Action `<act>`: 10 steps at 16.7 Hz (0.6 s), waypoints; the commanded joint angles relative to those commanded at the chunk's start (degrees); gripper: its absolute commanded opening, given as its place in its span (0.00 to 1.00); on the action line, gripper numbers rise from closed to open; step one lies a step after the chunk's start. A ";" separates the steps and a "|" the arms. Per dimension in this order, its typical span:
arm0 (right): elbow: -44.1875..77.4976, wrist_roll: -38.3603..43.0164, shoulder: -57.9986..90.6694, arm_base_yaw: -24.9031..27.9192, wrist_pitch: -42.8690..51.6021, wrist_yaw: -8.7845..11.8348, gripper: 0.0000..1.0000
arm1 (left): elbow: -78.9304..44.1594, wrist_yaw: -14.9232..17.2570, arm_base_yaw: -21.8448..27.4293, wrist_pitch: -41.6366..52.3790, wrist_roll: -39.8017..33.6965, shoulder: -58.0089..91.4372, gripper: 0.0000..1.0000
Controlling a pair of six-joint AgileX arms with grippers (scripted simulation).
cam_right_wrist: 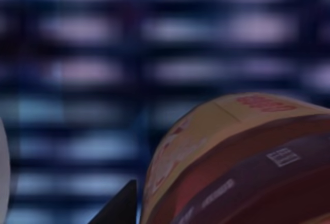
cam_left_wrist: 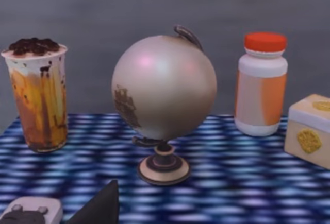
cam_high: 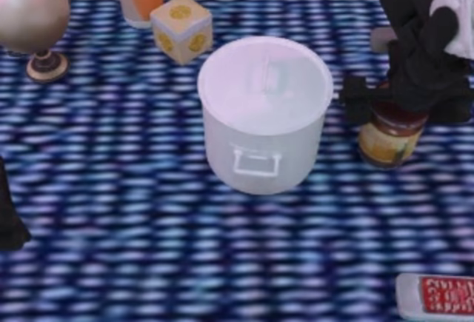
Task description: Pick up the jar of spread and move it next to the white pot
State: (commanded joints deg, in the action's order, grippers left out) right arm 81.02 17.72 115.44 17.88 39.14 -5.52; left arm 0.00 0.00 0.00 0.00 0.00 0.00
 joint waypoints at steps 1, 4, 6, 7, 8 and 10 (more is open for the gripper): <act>0.00 0.00 0.00 0.00 0.00 0.00 0.60 | 0.00 0.00 0.00 0.00 0.00 0.00 1.00; 0.00 0.00 0.00 0.00 0.00 0.00 0.83 | 0.00 0.00 0.00 0.00 0.00 0.00 1.00; 0.00 0.00 0.00 0.00 0.00 0.00 0.98 | 0.00 0.00 0.00 0.00 0.00 0.00 1.00; 0.00 0.00 0.00 0.00 0.00 0.00 1.00 | 0.00 0.00 0.00 0.00 0.00 0.00 1.00; 0.00 0.00 0.00 0.00 0.00 0.00 1.00 | 0.00 0.00 0.00 0.00 0.00 0.00 1.00; 0.00 0.00 0.00 0.00 0.00 0.00 1.00 | 0.00 0.00 0.00 0.00 0.00 0.00 1.00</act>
State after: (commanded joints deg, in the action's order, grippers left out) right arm 81.02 17.72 115.44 17.88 39.14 -5.52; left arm 0.00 0.00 0.00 0.00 0.00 0.00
